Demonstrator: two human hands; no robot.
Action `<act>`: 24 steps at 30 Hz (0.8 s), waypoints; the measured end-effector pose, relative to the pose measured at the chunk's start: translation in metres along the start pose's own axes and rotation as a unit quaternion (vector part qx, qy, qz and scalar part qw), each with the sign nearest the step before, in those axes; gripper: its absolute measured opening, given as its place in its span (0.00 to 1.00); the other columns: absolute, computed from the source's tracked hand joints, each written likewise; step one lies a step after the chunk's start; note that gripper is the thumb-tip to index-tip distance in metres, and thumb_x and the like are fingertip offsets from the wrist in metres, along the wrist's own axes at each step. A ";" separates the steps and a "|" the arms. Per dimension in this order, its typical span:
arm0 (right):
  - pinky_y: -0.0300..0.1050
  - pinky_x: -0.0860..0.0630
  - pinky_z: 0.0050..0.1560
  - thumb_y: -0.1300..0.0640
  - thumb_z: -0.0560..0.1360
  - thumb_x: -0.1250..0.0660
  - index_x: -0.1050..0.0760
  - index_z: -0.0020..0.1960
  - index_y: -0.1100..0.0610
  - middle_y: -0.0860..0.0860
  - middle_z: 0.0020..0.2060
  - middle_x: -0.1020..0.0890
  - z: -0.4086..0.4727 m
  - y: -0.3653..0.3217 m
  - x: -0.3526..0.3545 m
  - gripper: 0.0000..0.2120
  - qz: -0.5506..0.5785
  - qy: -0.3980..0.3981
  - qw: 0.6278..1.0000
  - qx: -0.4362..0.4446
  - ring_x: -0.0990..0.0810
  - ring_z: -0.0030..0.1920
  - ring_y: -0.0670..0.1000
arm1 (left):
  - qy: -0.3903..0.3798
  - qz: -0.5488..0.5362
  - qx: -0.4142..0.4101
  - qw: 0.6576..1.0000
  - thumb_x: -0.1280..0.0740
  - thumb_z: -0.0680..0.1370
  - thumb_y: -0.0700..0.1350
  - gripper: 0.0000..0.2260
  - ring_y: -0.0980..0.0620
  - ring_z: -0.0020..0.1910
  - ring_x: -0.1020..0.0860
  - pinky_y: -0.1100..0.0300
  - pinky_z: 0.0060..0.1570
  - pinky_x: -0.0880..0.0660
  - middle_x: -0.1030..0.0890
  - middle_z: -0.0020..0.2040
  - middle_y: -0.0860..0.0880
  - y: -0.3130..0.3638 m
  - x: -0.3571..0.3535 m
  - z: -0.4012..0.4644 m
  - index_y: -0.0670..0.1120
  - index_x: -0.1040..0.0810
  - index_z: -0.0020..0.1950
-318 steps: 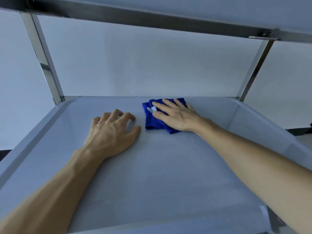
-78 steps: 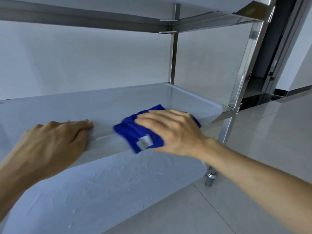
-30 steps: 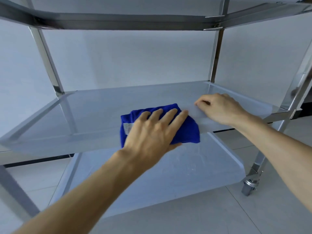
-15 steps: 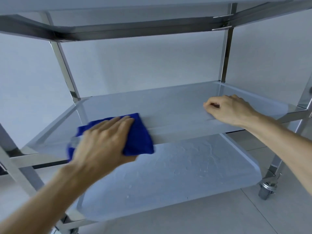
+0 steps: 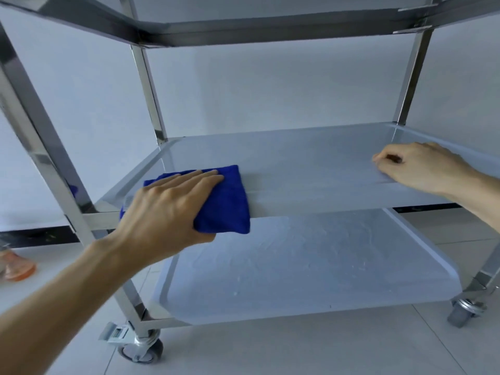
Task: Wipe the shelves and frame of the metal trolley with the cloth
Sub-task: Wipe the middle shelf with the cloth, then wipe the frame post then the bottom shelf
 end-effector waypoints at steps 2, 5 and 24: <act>0.53 0.26 0.55 0.42 0.80 0.40 0.21 0.54 0.41 0.50 0.61 0.18 0.002 -0.026 0.004 0.10 -0.016 0.013 0.999 0.027 0.23 0.61 0.60 | -0.020 -0.015 0.017 1.000 0.21 0.60 0.48 0.32 0.47 0.58 0.18 0.53 0.48 0.21 0.17 0.60 0.51 -0.001 -0.002 0.001 0.45 0.20 0.64; 0.54 0.25 0.60 0.44 0.80 0.42 0.22 0.55 0.43 0.51 0.62 0.19 0.007 -0.088 0.003 0.12 0.070 0.029 0.994 0.079 0.22 0.62 0.60 | -0.044 -0.004 0.030 0.999 0.20 0.59 0.52 0.33 0.45 0.55 0.17 0.52 0.49 0.21 0.16 0.58 0.49 0.012 -0.004 0.011 0.45 0.20 0.62; 0.57 0.33 0.71 0.43 0.83 0.49 0.31 0.71 0.36 0.40 0.73 0.29 0.008 -0.124 -0.048 0.19 0.040 -0.075 0.992 0.095 0.31 0.73 0.56 | 0.006 0.039 -0.055 0.998 0.26 0.75 0.47 0.25 0.46 0.66 0.22 0.48 0.61 0.23 0.21 0.67 0.45 -0.042 0.012 -0.047 0.38 0.24 0.68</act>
Point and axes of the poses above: each hand's wrist, its own z-axis towards the middle knuckle, its own x-axis out of the back of the hand, y = z × x, the point moved 7 cm from there along z, towards the middle knuckle
